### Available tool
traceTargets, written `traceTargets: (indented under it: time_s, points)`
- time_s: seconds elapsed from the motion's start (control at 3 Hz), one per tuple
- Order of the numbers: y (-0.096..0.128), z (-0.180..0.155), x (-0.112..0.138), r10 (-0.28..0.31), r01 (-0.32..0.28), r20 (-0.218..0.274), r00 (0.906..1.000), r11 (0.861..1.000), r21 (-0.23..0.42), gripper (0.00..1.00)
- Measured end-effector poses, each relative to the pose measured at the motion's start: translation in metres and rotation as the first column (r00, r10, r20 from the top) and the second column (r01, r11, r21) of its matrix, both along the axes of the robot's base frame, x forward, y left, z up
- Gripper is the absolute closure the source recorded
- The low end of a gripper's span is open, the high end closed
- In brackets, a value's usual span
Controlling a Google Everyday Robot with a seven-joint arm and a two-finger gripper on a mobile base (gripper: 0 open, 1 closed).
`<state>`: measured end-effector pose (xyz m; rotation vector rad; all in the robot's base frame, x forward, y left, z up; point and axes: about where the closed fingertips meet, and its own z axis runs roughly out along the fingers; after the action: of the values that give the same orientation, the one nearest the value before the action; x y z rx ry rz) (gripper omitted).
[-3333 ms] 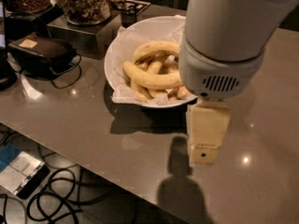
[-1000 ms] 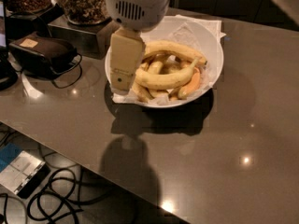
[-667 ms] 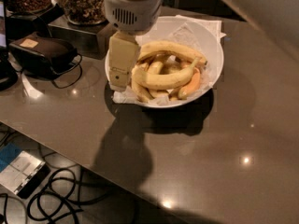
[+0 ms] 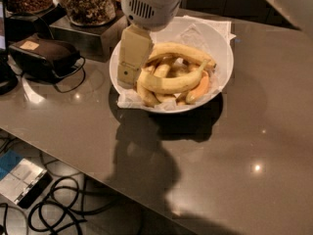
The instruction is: Pick banana from white bowl
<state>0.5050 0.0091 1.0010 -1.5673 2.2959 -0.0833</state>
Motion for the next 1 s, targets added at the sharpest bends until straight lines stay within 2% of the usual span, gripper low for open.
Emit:
traceTargets:
  time_s: [0.33, 0.67, 1.0]
  points:
    - [-0.006, -0.005, 0.009, -0.046, 0.048, -0.038, 0.9982, 0.998, 0.04, 0.18]
    - [-0.008, -0.016, 0.017, -0.078, 0.081, -0.072, 0.9944, 0.996, 0.043, 0.39]
    - [-0.009, -0.033, 0.022, -0.098, 0.101, -0.101, 0.99, 0.995, 0.023, 0.32]
